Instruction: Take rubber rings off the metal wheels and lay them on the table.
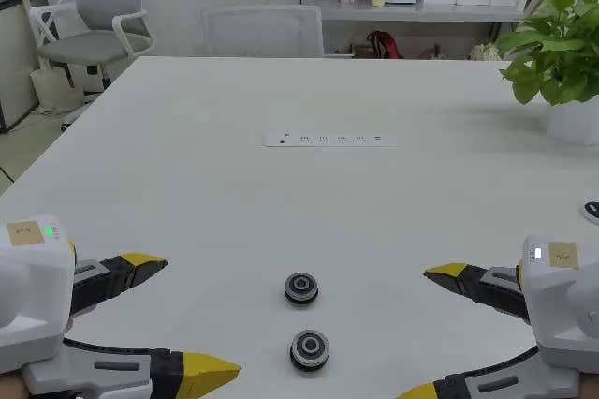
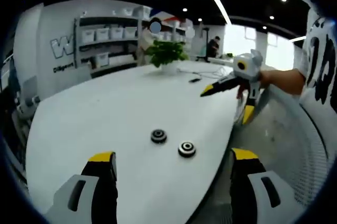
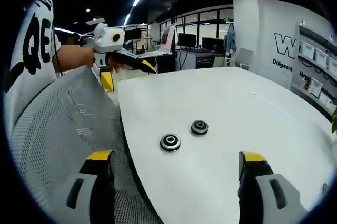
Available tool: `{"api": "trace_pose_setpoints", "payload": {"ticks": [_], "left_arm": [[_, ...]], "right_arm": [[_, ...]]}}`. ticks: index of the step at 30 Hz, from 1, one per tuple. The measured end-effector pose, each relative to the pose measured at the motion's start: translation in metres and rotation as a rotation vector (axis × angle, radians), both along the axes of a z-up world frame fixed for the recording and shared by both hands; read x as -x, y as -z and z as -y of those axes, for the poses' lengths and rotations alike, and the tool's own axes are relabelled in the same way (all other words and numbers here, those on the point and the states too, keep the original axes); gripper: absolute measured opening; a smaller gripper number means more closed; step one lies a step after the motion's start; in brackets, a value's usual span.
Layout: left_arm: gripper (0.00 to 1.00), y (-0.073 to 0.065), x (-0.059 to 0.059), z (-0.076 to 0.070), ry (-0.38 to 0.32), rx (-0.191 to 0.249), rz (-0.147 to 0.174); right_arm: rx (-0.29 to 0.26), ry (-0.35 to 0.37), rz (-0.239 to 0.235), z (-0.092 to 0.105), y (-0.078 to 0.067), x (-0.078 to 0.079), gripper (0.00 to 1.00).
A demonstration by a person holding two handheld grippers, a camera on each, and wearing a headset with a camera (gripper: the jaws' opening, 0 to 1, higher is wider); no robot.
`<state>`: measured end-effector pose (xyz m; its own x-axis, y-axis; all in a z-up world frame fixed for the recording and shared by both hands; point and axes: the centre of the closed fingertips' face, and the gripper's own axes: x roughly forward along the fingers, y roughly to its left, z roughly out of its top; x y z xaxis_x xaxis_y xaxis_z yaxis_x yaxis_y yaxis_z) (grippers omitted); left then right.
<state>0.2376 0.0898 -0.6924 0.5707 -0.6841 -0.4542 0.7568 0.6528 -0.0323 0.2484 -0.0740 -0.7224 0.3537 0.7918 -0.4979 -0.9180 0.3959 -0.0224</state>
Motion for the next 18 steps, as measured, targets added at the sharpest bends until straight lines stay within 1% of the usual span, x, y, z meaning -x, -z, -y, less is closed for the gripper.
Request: {"api": "trace_pose_setpoints", "payload": {"ticks": [18], "left_arm": [[0.9,0.0005,-0.0017,0.0004,-0.001,-0.003,-0.001]], "right_arm": [[0.009,-0.004,0.003,0.0008,0.0021,-0.001,0.95]]}}
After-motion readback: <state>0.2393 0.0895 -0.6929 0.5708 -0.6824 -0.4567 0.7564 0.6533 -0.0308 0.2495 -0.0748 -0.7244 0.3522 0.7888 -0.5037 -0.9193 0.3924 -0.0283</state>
